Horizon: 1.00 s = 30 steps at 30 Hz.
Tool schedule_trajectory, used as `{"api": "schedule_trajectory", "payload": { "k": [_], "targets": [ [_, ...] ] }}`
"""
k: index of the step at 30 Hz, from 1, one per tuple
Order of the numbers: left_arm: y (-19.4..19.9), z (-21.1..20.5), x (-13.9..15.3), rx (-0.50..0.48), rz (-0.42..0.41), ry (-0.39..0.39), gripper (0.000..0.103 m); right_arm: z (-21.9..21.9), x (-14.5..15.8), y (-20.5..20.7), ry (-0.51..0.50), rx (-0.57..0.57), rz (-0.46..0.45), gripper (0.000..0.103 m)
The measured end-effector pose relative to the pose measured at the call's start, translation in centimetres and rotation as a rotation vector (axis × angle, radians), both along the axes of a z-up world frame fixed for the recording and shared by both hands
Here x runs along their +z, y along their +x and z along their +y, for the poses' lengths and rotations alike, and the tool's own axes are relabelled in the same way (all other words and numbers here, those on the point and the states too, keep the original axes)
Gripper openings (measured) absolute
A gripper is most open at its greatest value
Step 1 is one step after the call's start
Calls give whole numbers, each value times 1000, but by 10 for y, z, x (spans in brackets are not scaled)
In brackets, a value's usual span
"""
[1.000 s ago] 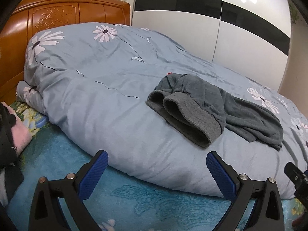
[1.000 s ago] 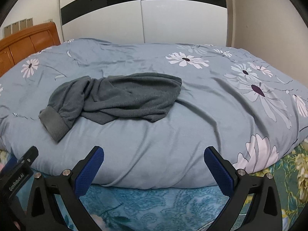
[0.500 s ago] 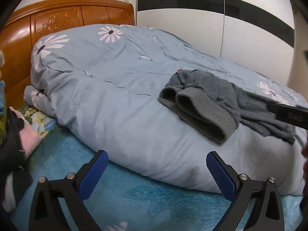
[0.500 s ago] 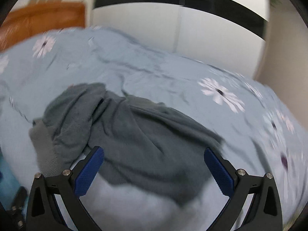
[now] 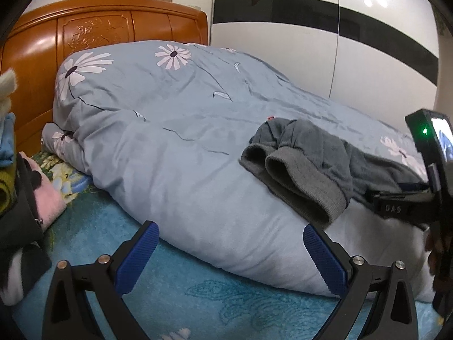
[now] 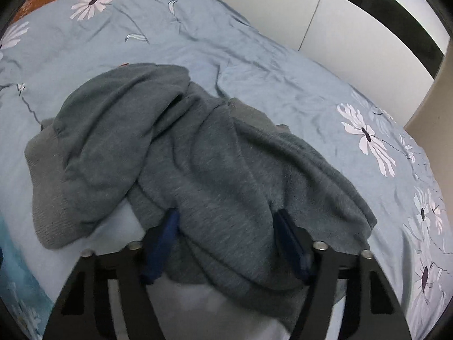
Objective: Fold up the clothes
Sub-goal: 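Grasp the sweatshirt body with the right gripper, then grasp the ribbed cuff with the left gripper while the right gripper lifts the sweatshirt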
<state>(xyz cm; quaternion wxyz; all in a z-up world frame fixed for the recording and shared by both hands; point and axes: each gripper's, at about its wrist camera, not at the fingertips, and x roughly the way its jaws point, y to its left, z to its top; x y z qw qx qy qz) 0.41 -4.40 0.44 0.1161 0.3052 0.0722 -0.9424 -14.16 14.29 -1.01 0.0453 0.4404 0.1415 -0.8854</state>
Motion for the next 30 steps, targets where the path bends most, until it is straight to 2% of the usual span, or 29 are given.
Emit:
{"api": "schedule_trajectory", "payload": {
  "k": [1, 2, 4, 7, 12, 19, 24, 30],
  "targets": [
    [1, 0, 1, 3, 4, -2, 103, 0, 3, 0, 2, -3, 3, 48],
    [1, 0, 3, 6, 7, -2, 103, 0, 5, 1, 6, -4, 4, 43],
    [2, 1, 4, 2, 8, 10, 103, -1, 8, 1, 23, -7, 2, 22],
    [3, 2, 7, -5, 15, 23, 103, 6, 18, 6, -9, -14, 2, 17],
    [5, 6, 16, -21, 39, 31, 103, 16, 55, 25, -67, -31, 76, 15],
    [9, 12, 31, -53, 71, 36, 103, 32, 118, 100, -127, -53, 198, 15],
    [26, 13, 55, -101, 104, 62, 103, 56, 139, 166, -169, -152, 208, 14],
    [45, 12, 77, -180, 90, 109, 103, 78, 155, 242, -147, -236, 196, 14]
  ]
}}
